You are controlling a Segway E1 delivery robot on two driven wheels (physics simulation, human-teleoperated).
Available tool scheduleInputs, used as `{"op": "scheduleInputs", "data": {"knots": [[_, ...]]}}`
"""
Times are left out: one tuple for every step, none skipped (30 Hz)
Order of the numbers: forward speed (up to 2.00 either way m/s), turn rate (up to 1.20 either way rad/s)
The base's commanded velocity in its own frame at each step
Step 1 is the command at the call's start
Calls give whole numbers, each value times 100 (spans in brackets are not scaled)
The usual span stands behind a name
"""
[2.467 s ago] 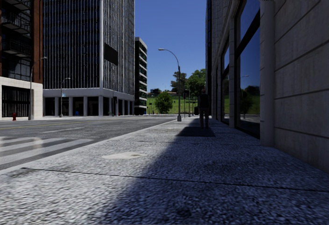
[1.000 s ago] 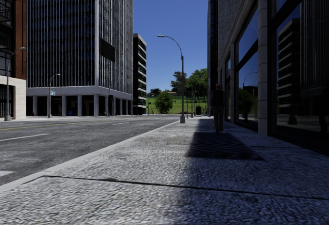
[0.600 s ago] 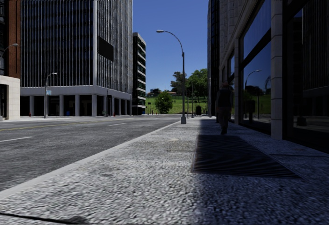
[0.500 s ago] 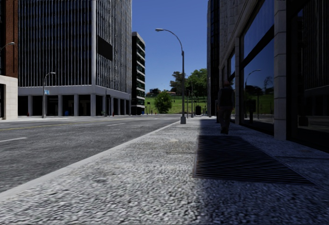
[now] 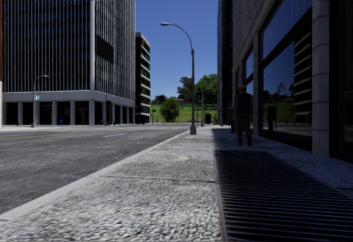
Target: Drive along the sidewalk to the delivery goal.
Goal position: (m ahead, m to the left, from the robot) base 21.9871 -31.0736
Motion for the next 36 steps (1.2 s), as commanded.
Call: {"op": "scheduleInputs", "data": {"knots": [[200,-22],[200,-23],[200,-23],[200,-23],[200,-23],[200,-23],[200,-23],[200,-23],[200,-23],[200,-23],[200,-23],[200,-23],[200,-23],[200,-24],[200,-24],[200,-24],[200,-25],[200,-25],[200,-25],[200,-25],[200,-25],[200,-25],[200,-25],[200,-25],[200,-25],[200,-25],[200,-25],[200,-25],[200,-25],[200,-25],[200,-25],[200,-25],[200,-25],[200,-25],[200,-25],[200,-25]]}}
